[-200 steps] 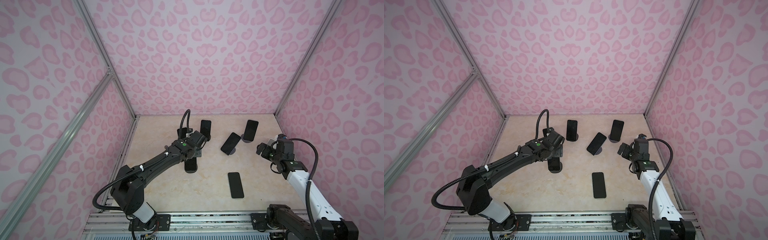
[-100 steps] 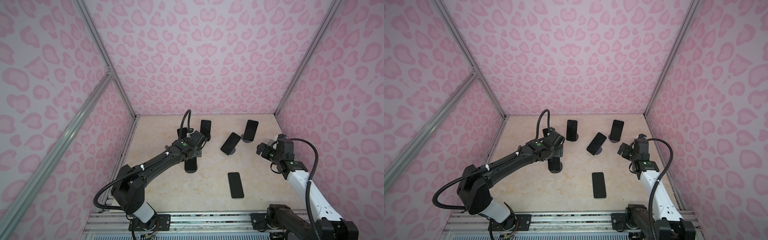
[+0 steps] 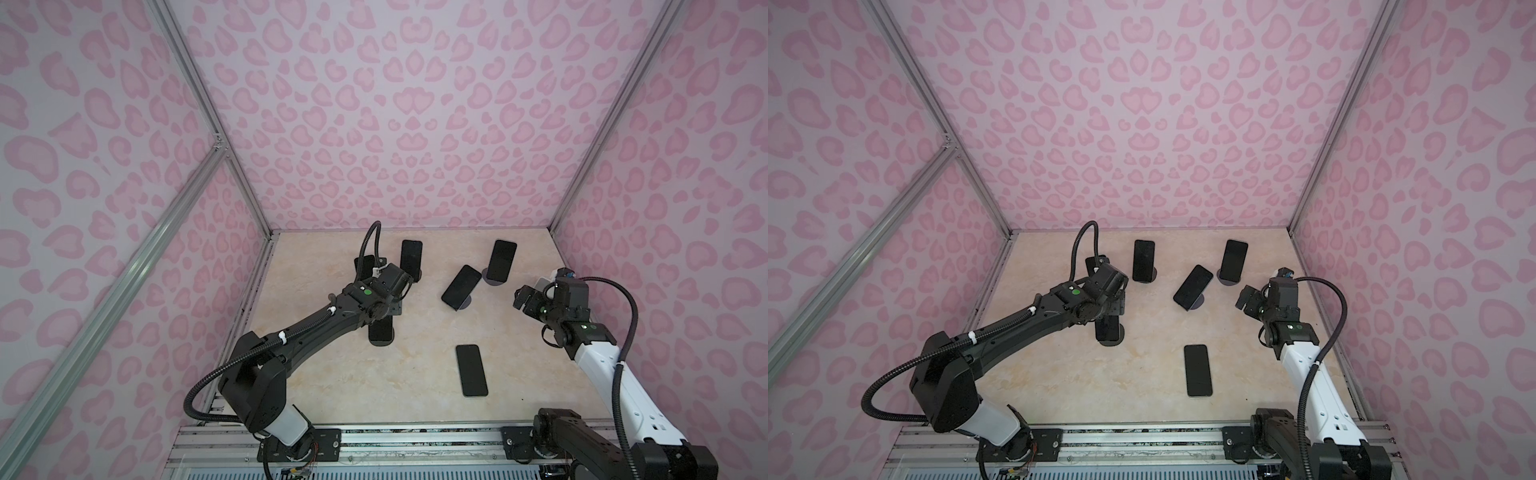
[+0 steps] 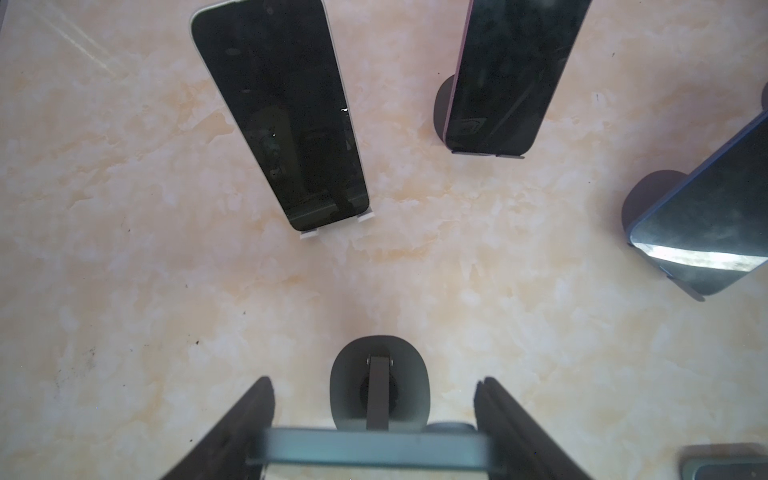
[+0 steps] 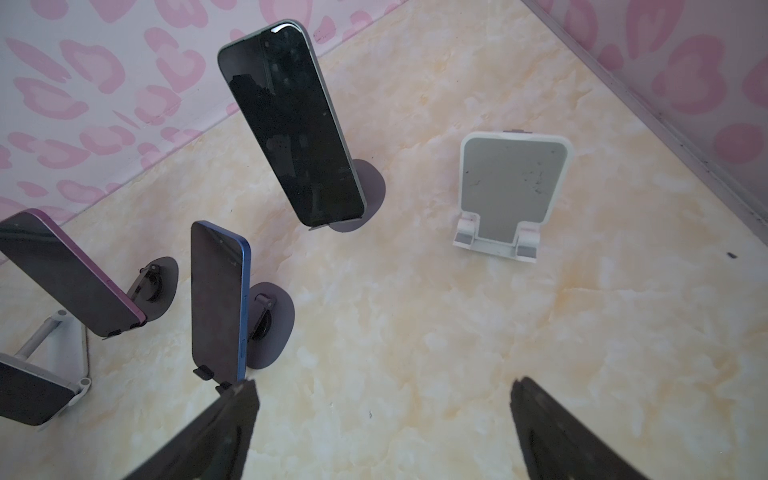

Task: Remove the phone from the phone stand
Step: 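Lower the left gripper over the phone and close on its top edge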

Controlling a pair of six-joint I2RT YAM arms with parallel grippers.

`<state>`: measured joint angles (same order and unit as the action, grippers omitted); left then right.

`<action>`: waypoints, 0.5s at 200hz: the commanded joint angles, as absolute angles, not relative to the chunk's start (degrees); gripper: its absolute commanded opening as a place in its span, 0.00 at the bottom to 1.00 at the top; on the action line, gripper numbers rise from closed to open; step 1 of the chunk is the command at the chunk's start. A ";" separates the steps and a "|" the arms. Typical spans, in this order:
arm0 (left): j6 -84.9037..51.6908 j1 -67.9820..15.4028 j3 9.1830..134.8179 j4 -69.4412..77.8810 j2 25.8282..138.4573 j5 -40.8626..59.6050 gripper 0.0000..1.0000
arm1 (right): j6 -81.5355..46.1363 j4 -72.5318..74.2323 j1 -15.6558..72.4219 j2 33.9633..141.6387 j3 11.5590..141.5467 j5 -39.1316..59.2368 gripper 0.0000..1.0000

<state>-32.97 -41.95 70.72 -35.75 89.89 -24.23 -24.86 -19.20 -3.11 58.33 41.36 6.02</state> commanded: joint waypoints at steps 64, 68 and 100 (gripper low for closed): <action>-30.42 -41.98 71.00 -38.00 87.19 -23.82 0.66 | -24.78 -19.22 -3.08 57.93 41.16 5.27 0.97; -30.37 -42.00 71.05 -38.10 87.15 -23.74 0.65 | -24.79 -19.24 -3.08 57.92 41.19 5.27 0.97; -29.99 -42.43 71.54 -38.77 86.45 -23.69 0.65 | -24.84 -19.16 -3.08 58.01 41.22 5.35 0.97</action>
<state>-30.79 -42.19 70.63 -37.91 87.85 -23.46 -24.86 -19.22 -3.11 58.04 41.36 6.00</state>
